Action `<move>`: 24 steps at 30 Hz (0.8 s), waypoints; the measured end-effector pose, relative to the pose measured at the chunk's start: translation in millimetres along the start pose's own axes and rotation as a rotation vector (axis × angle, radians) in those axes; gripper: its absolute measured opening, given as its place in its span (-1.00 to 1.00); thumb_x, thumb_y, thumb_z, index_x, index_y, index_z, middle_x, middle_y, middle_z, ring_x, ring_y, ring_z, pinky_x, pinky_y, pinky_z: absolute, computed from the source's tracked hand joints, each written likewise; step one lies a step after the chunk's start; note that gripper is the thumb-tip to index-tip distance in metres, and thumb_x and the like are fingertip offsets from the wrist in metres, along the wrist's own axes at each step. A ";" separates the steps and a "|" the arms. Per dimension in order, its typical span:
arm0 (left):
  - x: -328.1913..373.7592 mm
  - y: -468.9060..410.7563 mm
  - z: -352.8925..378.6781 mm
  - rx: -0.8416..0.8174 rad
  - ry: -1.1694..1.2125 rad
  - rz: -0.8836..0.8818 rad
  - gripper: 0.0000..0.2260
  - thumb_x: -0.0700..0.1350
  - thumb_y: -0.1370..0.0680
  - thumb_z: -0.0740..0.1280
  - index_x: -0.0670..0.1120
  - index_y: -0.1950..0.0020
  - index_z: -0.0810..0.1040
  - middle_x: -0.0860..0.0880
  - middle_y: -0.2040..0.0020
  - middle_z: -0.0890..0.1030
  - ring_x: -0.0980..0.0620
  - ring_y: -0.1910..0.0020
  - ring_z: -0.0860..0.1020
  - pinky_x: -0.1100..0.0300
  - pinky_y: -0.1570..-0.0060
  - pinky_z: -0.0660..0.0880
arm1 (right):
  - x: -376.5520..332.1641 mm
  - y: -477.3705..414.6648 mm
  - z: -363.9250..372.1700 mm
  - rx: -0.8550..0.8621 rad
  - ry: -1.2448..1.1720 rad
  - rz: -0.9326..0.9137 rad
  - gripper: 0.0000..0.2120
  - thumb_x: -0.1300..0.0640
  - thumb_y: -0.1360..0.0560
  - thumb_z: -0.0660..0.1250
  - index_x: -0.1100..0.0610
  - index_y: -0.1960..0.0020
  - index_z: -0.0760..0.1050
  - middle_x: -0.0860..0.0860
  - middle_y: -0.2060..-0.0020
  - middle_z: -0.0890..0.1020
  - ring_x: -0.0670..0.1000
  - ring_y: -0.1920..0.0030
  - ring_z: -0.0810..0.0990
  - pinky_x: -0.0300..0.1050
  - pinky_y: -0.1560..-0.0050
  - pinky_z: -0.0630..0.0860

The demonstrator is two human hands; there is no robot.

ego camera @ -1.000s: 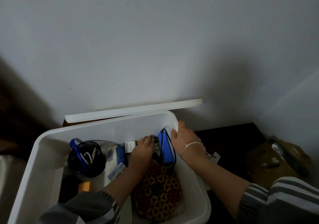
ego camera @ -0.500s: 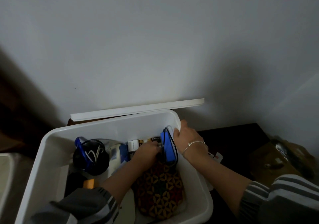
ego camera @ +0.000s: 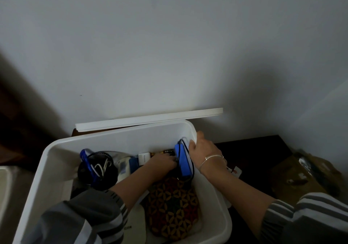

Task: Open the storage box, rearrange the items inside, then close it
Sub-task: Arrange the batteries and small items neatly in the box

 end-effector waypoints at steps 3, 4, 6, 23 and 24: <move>-1.3 3.5 5.9 0.057 0.018 -0.034 -0.74 -0.17 -0.58 0.27 -0.17 -0.25 0.52 -0.17 -0.19 0.56 -0.12 -0.14 0.53 0.04 -0.11 0.51 | 0.9 -1.4 -0.1 -0.003 0.005 -0.002 -0.71 -0.03 -0.60 0.04 0.15 -0.19 0.26 0.15 0.12 0.59 0.17 0.14 0.59 -0.03 0.21 0.48; -1.9 5.3 7.3 0.074 0.022 -0.054 -0.74 -0.16 -0.58 0.26 -0.17 -0.25 0.52 -0.17 -0.18 0.56 -0.12 -0.13 0.54 0.04 -0.09 0.50 | 1.3 -1.8 -0.4 -0.004 0.006 -0.001 -0.71 -0.02 -0.60 0.04 0.15 -0.19 0.26 0.15 0.12 0.59 0.18 0.13 0.59 -0.03 0.22 0.46; -3.5 9.0 10.2 0.090 0.031 -0.099 -0.75 -0.15 -0.58 0.25 -0.17 -0.24 0.52 -0.16 -0.17 0.55 -0.12 -0.12 0.53 0.07 -0.08 0.44 | 1.7 -1.6 -0.3 -0.004 0.009 -0.002 -0.71 -0.02 -0.60 0.04 0.15 -0.19 0.26 0.14 0.15 0.58 0.16 0.16 0.58 -0.05 0.24 0.44; -0.4 23.8 10.7 0.196 0.291 -0.411 -0.68 -0.07 -0.55 0.34 -0.12 -0.27 0.46 -0.09 -0.27 0.49 -0.06 -0.18 0.51 0.12 -0.14 0.45 | 2.1 0.2 -1.1 0.030 0.032 -0.011 -0.72 -0.02 -0.61 0.04 0.15 -0.20 0.28 0.01 0.30 0.44 0.06 0.29 0.48 -0.11 0.29 0.40; -1.7 25.9 10.2 0.193 0.288 -0.411 -0.69 -0.09 -0.54 0.34 -0.12 -0.27 0.47 -0.09 -0.28 0.48 -0.06 -0.19 0.51 0.13 -0.16 0.44 | 2.1 0.0 -0.9 0.028 0.034 -0.011 -0.71 -0.02 -0.61 0.04 0.15 -0.20 0.28 0.02 0.30 0.45 0.06 0.29 0.49 -0.10 0.30 0.41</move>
Point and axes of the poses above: each hand's wrist, its own y-axis away from the middle knuckle, its own z-axis out of the palm, x = y × z, the point moved 3 cm from there along -y, towards the middle knuckle
